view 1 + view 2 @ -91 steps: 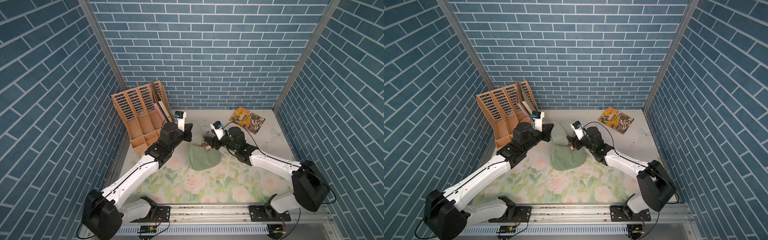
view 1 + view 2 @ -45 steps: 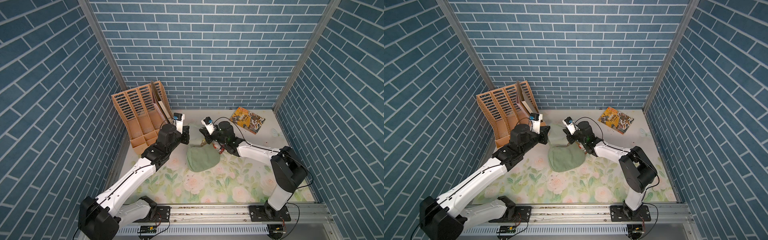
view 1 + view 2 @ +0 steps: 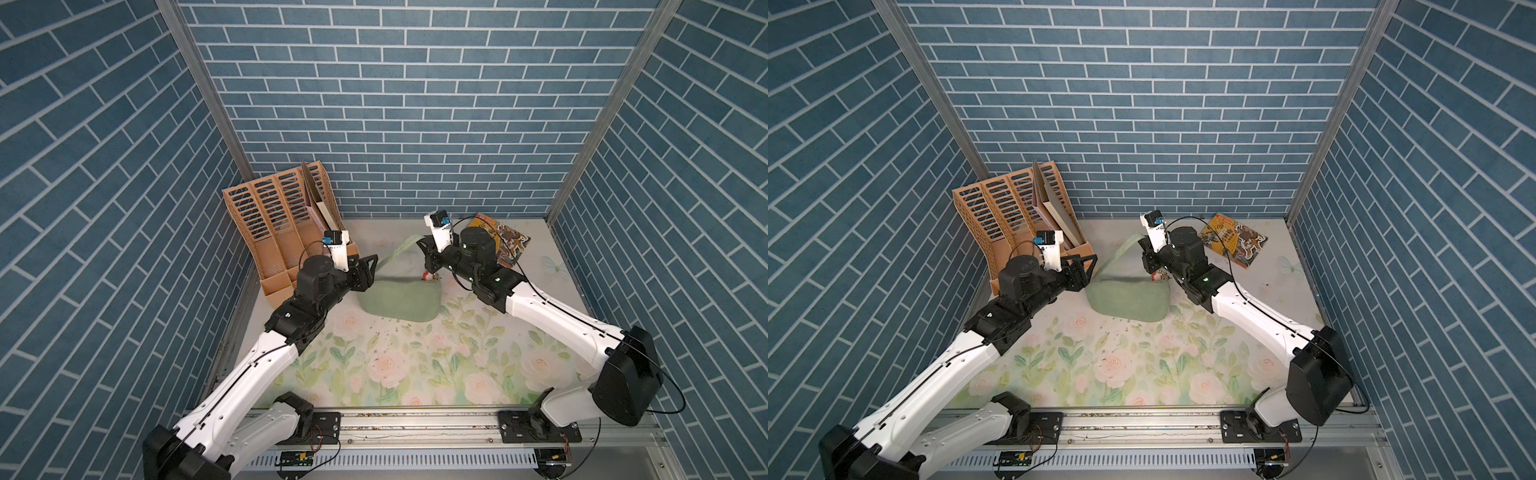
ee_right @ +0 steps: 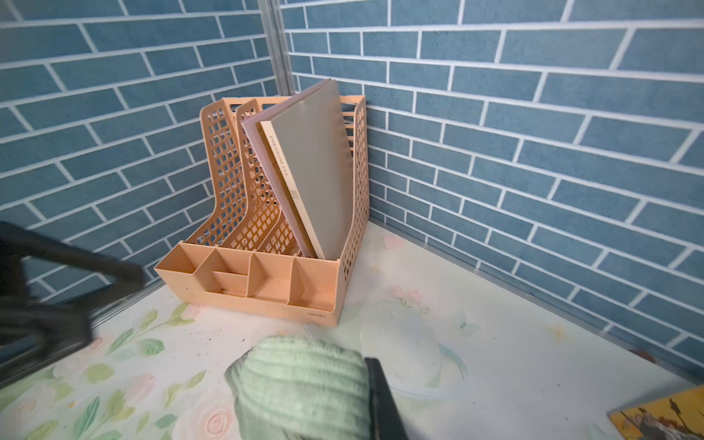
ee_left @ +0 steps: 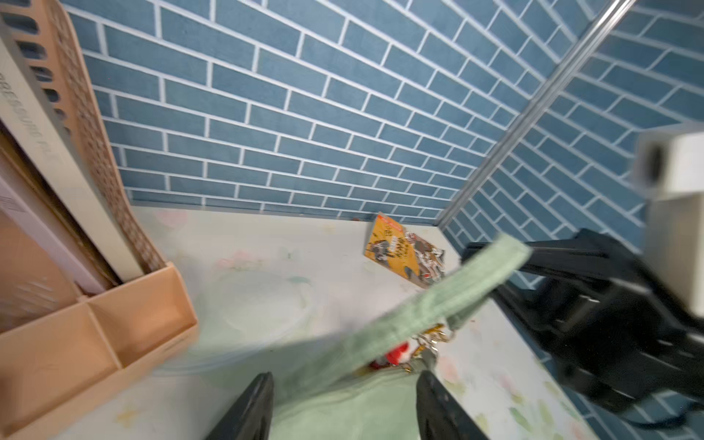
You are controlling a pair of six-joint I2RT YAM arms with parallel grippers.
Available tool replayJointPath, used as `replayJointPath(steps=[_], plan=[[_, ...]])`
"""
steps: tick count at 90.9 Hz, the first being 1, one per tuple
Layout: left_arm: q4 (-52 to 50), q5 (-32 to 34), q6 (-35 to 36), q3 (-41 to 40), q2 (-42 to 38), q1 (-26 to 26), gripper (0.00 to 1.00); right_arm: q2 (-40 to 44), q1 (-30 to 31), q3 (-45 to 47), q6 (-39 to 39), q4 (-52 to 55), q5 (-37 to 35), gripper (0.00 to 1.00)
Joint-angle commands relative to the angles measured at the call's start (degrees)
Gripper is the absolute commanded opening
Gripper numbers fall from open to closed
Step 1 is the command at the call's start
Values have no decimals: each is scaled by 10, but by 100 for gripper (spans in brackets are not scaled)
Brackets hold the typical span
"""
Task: Remove the decoration from the bag
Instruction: Pick up the bag from the center of the board.
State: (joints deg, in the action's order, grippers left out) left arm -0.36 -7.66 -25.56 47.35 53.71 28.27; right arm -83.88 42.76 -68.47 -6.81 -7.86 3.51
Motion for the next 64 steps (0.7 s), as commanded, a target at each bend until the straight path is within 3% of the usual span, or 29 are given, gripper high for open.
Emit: replayJointPath(steps=[1, 11, 26, 43, 64], plan=[[68, -52, -42, -71, -43, 33, 64, 14, 8, -22, -72, 38, -50, 0], [174, -23, -34, -128, -50, 103, 66, 28, 15, -23, -100, 51, -59, 0], [233, 50, 50, -94, 52, 189, 72, 40, 26, -29, -138, 72, -53, 0], [267, 70, 57, -41, 174, 203, 72, 61, 44, -26, -186, 67, -64, 0], [296, 75, 32, -24, 209, 203, 61, 70, 63, -20, -223, 52, -70, 0]])
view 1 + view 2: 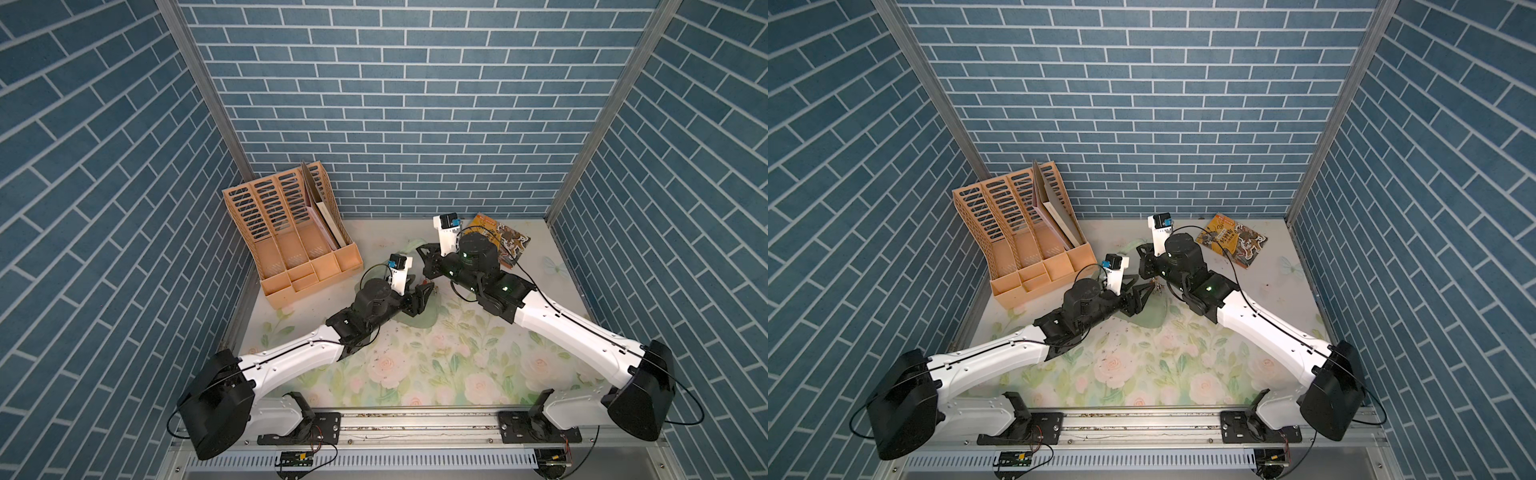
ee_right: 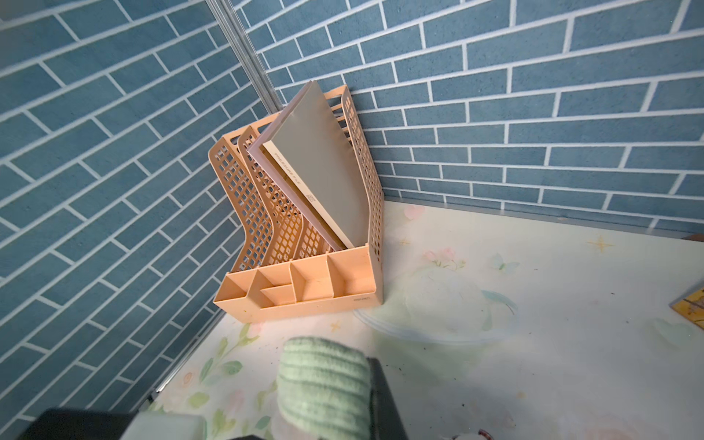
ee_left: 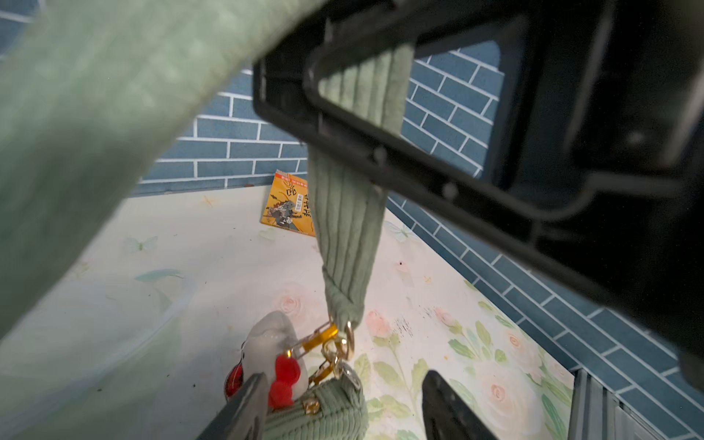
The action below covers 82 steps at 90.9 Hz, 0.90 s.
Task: Remove the decoration from the bag
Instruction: Pick up the bag from the center of the board.
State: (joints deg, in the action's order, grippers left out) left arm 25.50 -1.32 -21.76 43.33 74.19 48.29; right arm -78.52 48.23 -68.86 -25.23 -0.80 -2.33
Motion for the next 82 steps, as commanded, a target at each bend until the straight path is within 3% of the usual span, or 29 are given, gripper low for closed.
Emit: replayJointPath(steps=[1, 28, 42, 55, 64, 69, 82], plan=[[38, 11, -6, 16, 5, 2, 60, 17, 9, -16, -39, -19, -12, 0], [31, 3, -3, 30, 9, -5, 32, 27, 19, -9, -45, -26, -12, 0], [27, -29, 7, 38, 17, -7, 23, 28, 19, -9, -46, -30, -9, 0], [11, -54, 19, 41, 21, -13, 20, 28, 20, -12, -42, -27, -6, 0], [-13, -73, 15, 49, 22, -24, 35, 30, 19, -12, -39, -23, -7, 0], [-24, -75, 15, 49, 20, -26, 36, 31, 19, -11, -39, -23, -8, 0], [-12, -86, 7, 37, 15, -33, 23, 31, 19, -11, -39, -24, -5, 0]])
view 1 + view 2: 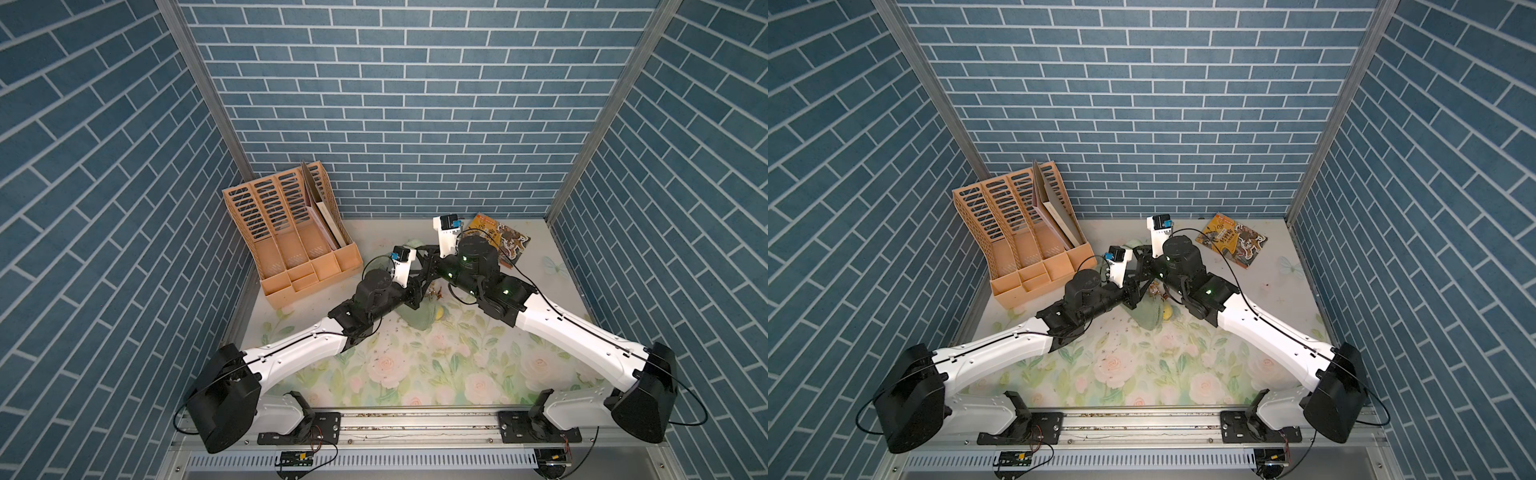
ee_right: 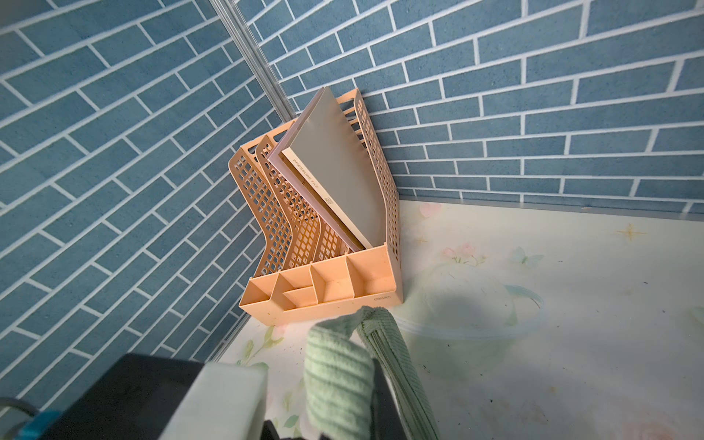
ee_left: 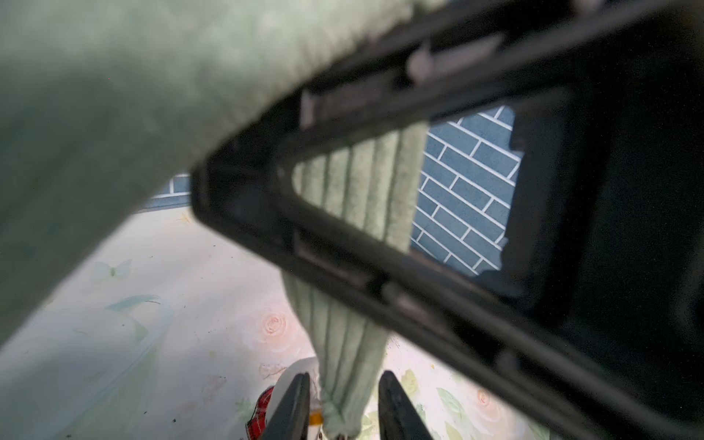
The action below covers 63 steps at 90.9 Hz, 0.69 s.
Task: Remove the decoration from the bag
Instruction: Pick up the bag from the center of the board.
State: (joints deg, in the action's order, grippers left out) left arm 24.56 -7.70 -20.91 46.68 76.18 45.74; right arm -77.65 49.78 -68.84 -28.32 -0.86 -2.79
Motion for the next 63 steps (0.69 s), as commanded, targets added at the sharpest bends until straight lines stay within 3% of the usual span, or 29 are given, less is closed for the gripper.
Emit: replayJointPath(steps=[1, 22, 34, 39, 50, 63], plan=[[-1, -23, -2, 4, -6, -8, 22, 22, 3, -11, -7, -24, 0, 0], [19, -69, 2, 7, -11, -29, 4, 15, 3, -18, -4, -24, 27, 0], [28, -144, 11, 3, -10, -61, 0, 7, -2, -32, 13, -12, 66, 0], [42, -190, 8, -2, -8, -78, 0, 0, -10, -38, 16, -8, 104, 4], [71, -251, 8, -20, -12, -97, 0, -27, -46, -66, 4, 10, 185, 23], [69, -297, 31, -26, -26, -119, 0, -22, -93, -69, 7, 9, 280, 56]])
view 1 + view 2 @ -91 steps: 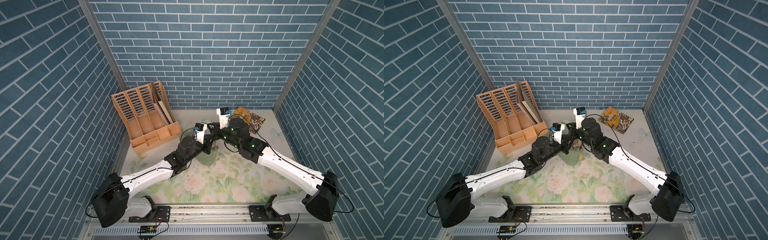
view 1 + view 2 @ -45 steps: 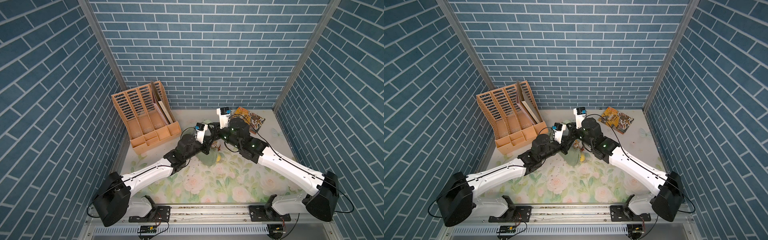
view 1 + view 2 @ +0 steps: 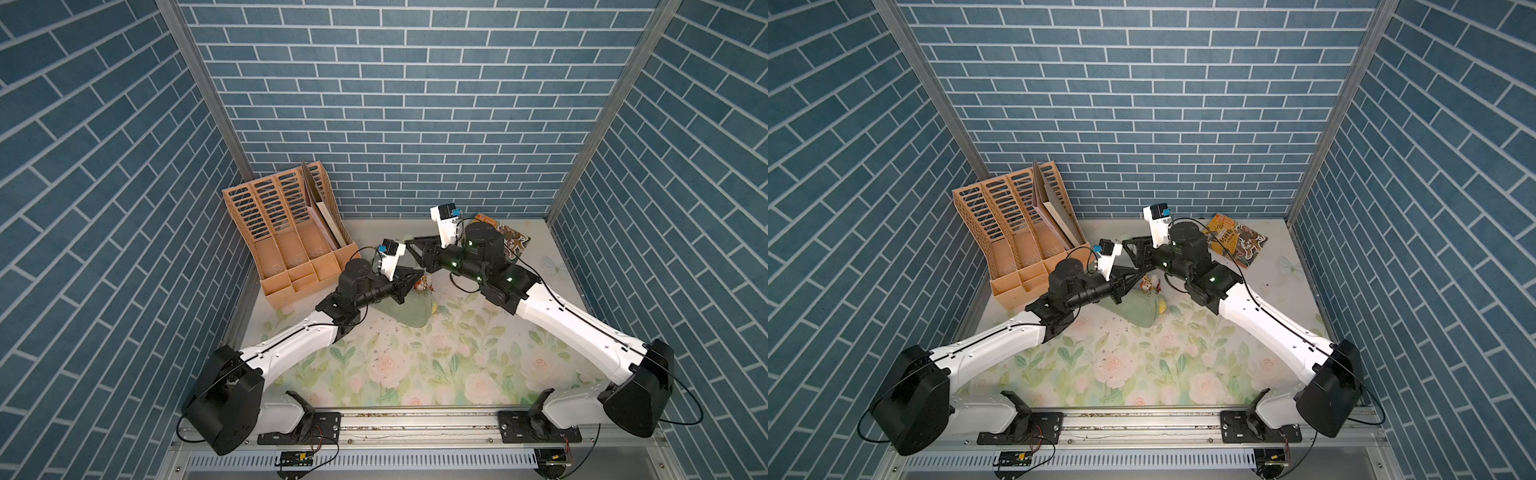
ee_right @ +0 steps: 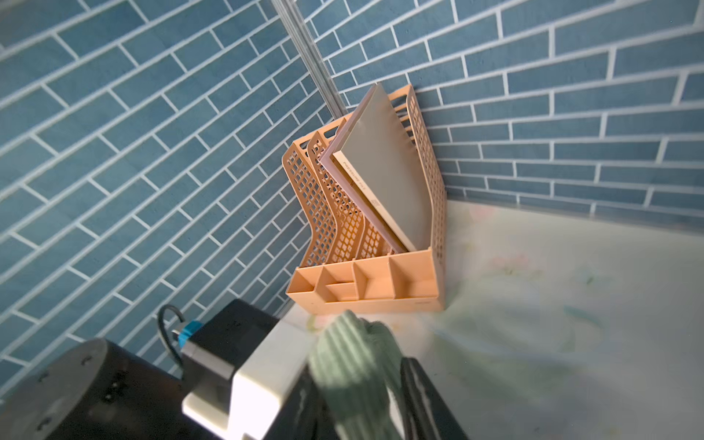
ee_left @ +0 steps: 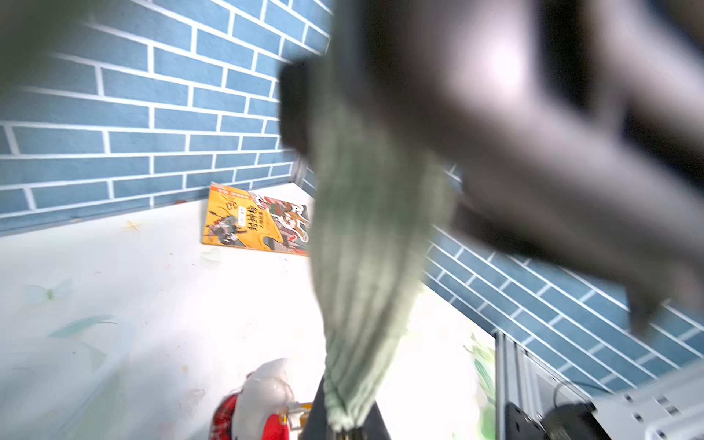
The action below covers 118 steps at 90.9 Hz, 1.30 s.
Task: Remove the decoration from the bag
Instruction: Pick up the bag from the center of the board, then remove the decoration item from the bag.
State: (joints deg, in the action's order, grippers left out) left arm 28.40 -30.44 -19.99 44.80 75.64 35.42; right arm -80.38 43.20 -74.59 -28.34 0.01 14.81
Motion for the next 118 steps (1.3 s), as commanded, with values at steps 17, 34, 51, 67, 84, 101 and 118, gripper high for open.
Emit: replayJointPath(steps=[17, 34, 51, 67, 84, 101, 118], plan=[[34, -145, 25, 9, -7, -63, 0, 64, -87, 62, 2, -41, 200, 66], [-13, -223, 76, 50, 11, -70, 0, 116, -124, 146, 40, -75, 222, 64], [-68, -276, 142, 89, 23, -82, 0, 166, -127, 291, 111, -216, 250, 55], [-110, -326, 191, 127, 38, -90, 0, 178, -127, 383, 153, -355, 299, 55], [-171, -354, 266, 152, 46, -93, 0, 139, -126, 386, 203, -383, 307, 52], [-175, -354, 267, 169, 49, -93, 0, 145, -108, 394, 215, -382, 273, 50], [-158, -363, 260, 157, 38, -92, 0, 147, -84, 389, 224, -374, 238, 45]])
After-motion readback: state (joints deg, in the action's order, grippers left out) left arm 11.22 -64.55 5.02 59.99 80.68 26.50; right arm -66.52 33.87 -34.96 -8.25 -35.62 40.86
